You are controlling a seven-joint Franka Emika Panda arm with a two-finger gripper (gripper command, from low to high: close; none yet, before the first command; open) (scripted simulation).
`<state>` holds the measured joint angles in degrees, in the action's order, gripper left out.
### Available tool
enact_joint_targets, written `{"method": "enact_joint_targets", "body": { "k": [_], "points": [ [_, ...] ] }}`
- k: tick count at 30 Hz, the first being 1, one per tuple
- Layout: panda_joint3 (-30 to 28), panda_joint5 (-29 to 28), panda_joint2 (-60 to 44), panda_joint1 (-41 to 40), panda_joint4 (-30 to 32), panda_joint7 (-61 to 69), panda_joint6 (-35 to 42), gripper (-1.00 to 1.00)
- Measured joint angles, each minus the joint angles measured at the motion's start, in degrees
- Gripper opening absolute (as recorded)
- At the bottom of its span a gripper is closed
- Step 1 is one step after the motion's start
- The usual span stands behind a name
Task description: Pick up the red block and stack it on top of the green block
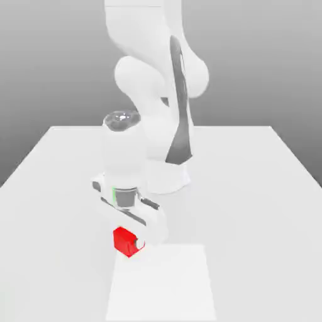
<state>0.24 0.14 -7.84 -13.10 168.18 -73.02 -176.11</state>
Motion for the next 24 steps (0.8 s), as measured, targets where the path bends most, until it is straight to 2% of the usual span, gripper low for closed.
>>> {"method": "enact_joint_targets", "body": {
  "k": [8,14,24],
  "points": [
    [0.09,0.04,14.28,-0.64,1.15,0.62,13.23,-1.00],
    [-3.39,0.09,8.56,-4.84,-9.98,8.14,19.37,-1.00],
    [-5.34,2.04,-3.34,-12.45,-30.60,23.04,28.39,-1.00]
  ]
}}
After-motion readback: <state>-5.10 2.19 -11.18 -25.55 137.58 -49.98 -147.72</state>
